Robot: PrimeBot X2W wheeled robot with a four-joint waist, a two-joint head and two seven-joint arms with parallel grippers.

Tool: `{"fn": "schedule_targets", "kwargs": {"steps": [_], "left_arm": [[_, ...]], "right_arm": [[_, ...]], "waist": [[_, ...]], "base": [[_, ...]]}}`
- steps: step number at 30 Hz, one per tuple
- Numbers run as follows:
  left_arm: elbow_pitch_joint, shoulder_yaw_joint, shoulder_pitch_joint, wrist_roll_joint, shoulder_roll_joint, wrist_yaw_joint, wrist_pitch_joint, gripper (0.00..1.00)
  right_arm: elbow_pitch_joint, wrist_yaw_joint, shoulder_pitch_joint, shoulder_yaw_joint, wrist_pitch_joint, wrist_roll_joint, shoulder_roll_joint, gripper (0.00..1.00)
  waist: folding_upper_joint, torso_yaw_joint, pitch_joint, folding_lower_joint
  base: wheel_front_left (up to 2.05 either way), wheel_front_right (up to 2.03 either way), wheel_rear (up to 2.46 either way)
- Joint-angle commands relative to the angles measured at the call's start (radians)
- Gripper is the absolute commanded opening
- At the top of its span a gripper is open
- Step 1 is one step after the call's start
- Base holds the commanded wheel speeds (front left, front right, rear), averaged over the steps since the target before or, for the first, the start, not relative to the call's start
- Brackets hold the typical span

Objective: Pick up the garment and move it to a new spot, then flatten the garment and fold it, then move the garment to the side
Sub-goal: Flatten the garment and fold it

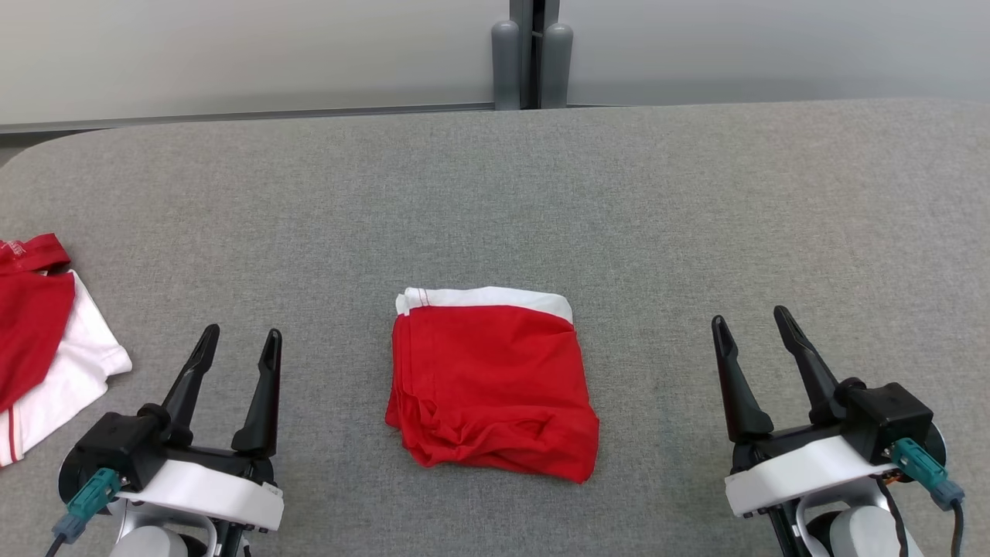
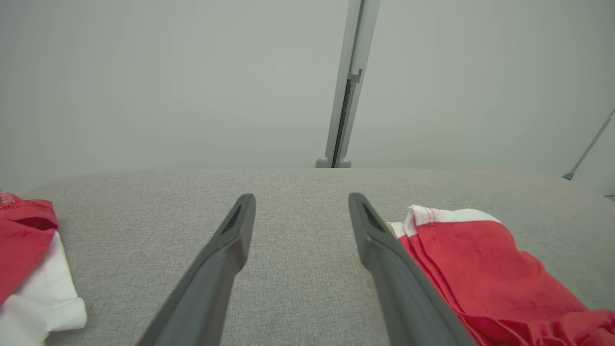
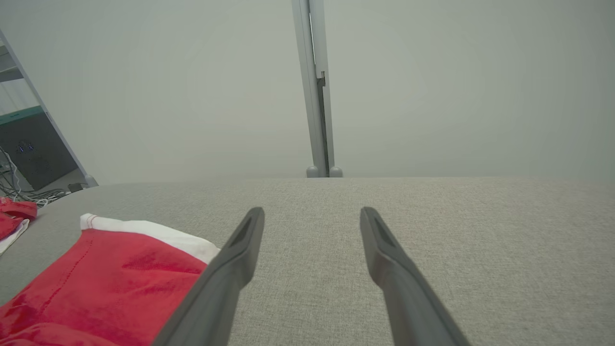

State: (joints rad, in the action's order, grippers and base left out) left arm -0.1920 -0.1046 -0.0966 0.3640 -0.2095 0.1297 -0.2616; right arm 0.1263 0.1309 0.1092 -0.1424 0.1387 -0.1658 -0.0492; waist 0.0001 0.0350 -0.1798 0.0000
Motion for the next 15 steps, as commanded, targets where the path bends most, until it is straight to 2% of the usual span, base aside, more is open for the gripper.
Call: {"fn": "schedule_targets", "kwargs": {"steps": [1,4,5,6,9,15], "left_arm": [[0.001,0.005,-0.009,-0.004,-0.007,0.002,-0.004,1.0],[-0.001,0.004,-0.016,-0.003,-0.008,0.002,-0.004,1.0],[-0.001,0.004,-0.017,-0.003,-0.008,0.002,-0.004,1.0],[0.0,0.003,-0.019,-0.003,-0.008,0.002,-0.004,1.0],[0.001,0.001,-0.025,-0.001,-0.007,0.002,-0.004,1.0],[0.002,-0.02,-0.052,0.01,-0.009,0.002,-0.004,1.0]], "right_arm": [[-0.007,0.0,-0.007,0.004,-0.006,0.002,-0.002,1.0],[-0.009,0.0,-0.001,-0.004,-0.009,0.0,-0.002,1.0],[-0.008,0.0,0.005,-0.013,-0.011,0.004,-0.002,0.44],[-0.002,0.0,0.012,-0.028,-0.017,0.004,-0.002,0.0],[0.013,0.0,0.031,-0.073,-0.024,-0.001,-0.002,0.0],[0.126,0.0,0.124,-0.307,-0.024,-0.074,-0.003,0.0]], "waist": [[-0.0001,0.001,-0.002,0.0],[-0.0001,0.004,-0.006,0.0],[-0.0001,0.005,-0.008,0.0],[-0.0001,0.007,-0.011,0.0],[-0.0001,0.012,-0.017,0.0],[-0.0001,0.04,-0.043,0.0]], "base": [[0.0,0.0,0.0],[0.0,0.0,0.0],[0.0,0.0,0.0],[0.0,0.0,0.0],[0.0,0.0,0.0],[0.0,0.0,0.0]]}}
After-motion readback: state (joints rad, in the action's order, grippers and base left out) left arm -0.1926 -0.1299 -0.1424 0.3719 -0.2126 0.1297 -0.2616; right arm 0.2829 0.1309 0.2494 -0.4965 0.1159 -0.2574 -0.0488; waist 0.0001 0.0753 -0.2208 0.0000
